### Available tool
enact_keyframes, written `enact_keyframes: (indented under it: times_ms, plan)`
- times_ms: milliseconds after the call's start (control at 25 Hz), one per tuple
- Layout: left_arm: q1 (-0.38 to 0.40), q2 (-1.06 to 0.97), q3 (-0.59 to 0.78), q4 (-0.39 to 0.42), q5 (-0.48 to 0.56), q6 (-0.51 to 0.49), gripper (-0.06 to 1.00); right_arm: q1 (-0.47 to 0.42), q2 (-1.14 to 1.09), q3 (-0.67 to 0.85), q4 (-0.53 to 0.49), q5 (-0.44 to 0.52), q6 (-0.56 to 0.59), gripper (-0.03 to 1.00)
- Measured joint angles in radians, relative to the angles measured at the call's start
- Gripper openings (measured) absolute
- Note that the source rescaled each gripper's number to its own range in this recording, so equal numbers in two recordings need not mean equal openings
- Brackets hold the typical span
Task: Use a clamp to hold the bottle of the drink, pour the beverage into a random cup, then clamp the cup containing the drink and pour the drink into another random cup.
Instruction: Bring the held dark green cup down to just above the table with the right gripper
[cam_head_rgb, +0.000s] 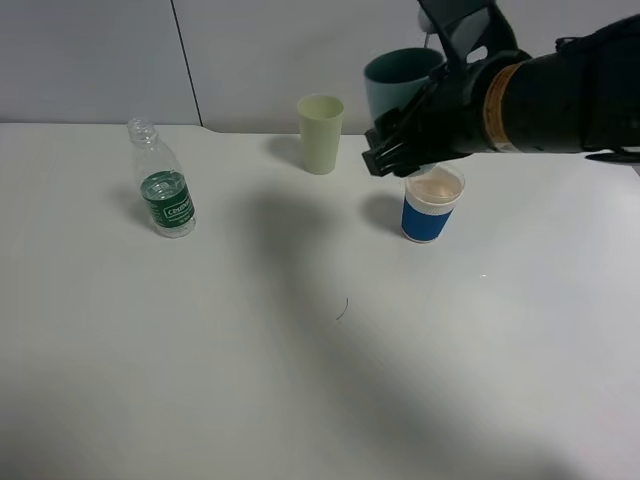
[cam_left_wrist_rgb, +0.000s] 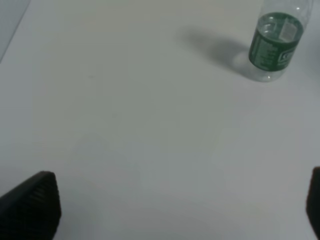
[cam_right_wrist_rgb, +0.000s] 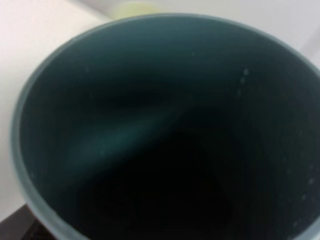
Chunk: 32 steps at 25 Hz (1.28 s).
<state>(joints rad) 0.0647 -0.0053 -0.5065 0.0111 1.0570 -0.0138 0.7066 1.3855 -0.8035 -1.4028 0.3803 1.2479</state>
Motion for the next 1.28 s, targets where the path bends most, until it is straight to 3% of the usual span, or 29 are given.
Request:
enact_keyframes:
  times_ms: [80,120,160,320,440,600,680,800,1280]
  plan:
    - [0.0,0.0,0.0,0.0,0.0,0.0,1.0,0.006,-0.001,-0.001,0.106,-0.084,-0.098,0.01]
    - [0.0,0.0,0.0,0.0,0.0,0.0,1.0,0.007,-0.001,-0.001,0.217,-0.162,-0.19,0.01]
    - [0.0,0.0,0.0,0.0,0.0,0.0,1.0,0.007,-0.001,-0.001,0.388,-0.26,-0.38,0.01]
    - [0.0,0.0,0.0,0.0,0.0,0.0,1.0,0.015,-0.001,-0.001,0.725,-0.386,-0.733,0.01]
    - [0.0,0.0,0.0,0.0,0.0,0.0,1.0,0.015,-0.001,0.018,0.901,-0.467,-0.939,0.01]
    - [0.0,0.0,0.0,0.0,0.0,0.0,1.0,0.015,-0.001,0.053,0.963,-0.521,-1.032,0.01]
    - [0.0,0.0,0.0,0.0,0.0,0.0,1.0,0.016,-0.002,0.113,0.979,-0.628,-1.055,0.01]
    - [0.0,0.0,0.0,0.0,0.0,0.0,1.0,0.018,0.007,0.152,0.985,-0.698,-1.057,0.01]
    - [0.0,0.0,0.0,0.0,0.0,0.0,1.0,0.018,0.215,0.179,0.991,-0.834,-1.08,0.01]
